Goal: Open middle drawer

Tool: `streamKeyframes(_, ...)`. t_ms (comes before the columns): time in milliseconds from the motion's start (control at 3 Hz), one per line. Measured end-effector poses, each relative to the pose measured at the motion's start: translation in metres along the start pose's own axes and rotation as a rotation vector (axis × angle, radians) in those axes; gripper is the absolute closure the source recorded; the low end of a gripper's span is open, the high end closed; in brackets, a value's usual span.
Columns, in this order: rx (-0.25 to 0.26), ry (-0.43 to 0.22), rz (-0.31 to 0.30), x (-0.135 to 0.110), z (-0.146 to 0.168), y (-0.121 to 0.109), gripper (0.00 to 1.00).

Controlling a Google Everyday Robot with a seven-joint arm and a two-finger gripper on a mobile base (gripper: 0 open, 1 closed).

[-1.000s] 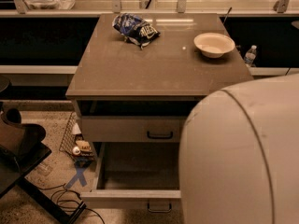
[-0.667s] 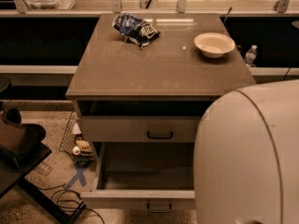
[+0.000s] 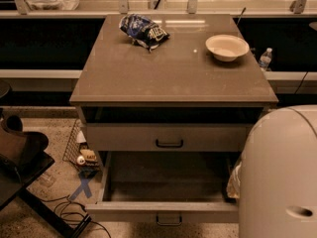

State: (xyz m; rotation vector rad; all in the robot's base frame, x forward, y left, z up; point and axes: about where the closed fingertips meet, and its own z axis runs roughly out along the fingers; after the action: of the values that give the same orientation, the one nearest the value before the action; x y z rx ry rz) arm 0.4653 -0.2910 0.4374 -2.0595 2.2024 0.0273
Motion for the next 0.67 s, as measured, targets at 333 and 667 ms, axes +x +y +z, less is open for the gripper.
streamKeyframes(333,0.015,-0.076,-0.063,-0.025,0.012,-0.026,1.0)
streamKeyframes(667,0.009,-0.127,-0.112,-0.048,0.022,-0.038,1.0)
